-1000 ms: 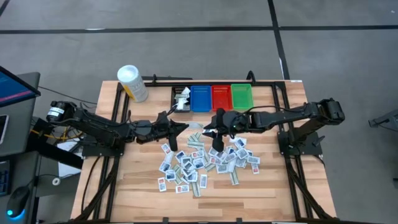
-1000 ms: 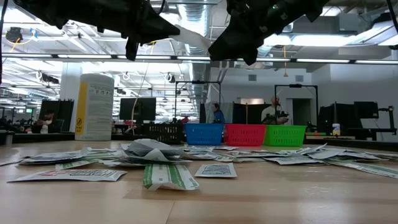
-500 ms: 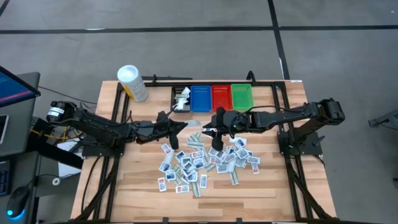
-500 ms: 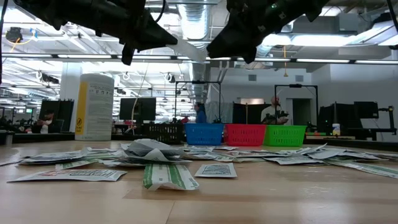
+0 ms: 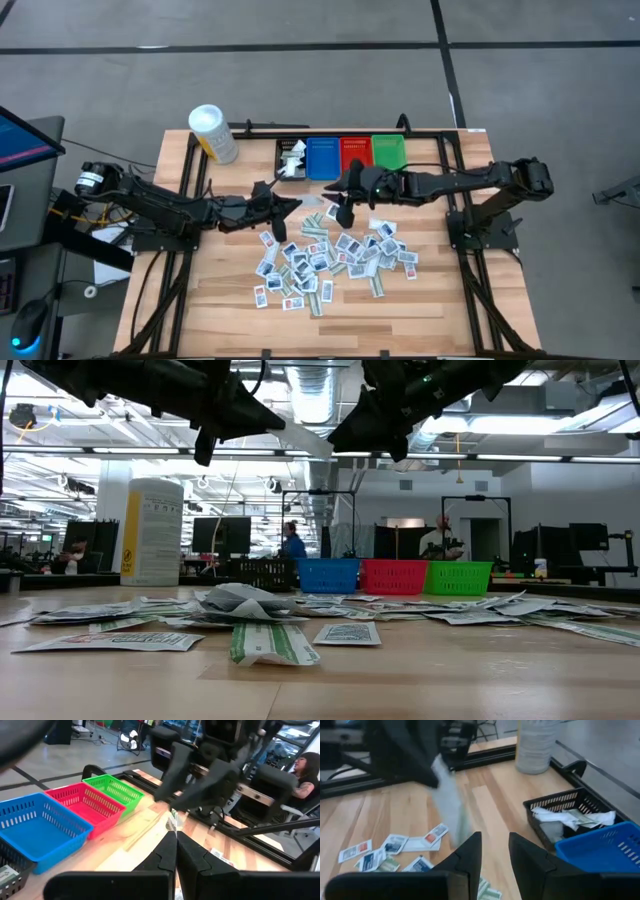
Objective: Pick & Place First Aid Supplies
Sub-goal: Put the green bandage pack in the black bin
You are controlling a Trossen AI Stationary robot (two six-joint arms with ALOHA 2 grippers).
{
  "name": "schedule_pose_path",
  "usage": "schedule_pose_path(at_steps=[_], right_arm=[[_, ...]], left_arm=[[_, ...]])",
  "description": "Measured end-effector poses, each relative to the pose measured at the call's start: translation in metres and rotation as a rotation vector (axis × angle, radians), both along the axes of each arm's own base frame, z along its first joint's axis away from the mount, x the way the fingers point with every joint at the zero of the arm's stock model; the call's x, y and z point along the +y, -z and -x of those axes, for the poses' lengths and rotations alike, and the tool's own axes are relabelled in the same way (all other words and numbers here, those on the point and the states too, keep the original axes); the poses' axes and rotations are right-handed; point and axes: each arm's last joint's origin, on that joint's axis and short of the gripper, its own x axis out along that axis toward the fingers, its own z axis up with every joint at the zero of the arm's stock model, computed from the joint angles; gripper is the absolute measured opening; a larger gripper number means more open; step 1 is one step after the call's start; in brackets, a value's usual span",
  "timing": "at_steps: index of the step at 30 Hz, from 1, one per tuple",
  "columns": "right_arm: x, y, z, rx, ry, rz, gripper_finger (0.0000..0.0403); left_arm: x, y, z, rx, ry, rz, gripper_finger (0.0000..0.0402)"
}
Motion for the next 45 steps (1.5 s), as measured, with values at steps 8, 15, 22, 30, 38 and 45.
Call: schedule_pose_path(at_steps=[8,15,22,30,38,45], right_arm=[[-0.022,-0.004,0.008,0.018,0.064,0.015,0.0091],[-0.038,-0.028,0.029,0.01,0.119,0.13,0.0091],[-0.055,-0.039,0.045,0.018,0.181,0.162,0.0091],[-0.064,-0.027,0.048,0.113,0.201,0.138,0.0091],[-0.066,-0.014,0.04,0.148,0.22,0.08,0.0091],[-0.067,-0.002,0.035,0.194,0.226,0.057,0.0091]], left_arm=[[-0.001,0.001,0.001,0.008,-0.038,-0.014,0.0003],[0.017,0.002,0.002,0.063,-0.252,-0.129,0.0003],[0.07,0.011,0.005,0.211,-0.411,-0.176,0.0006],[0.143,0.014,0.024,0.275,-0.375,-0.15,0.0007],[0.174,0.035,0.031,0.409,-0.283,-0.201,0.0007],[0.172,0.064,0.02,0.572,-0.29,-0.249,0.0005]])
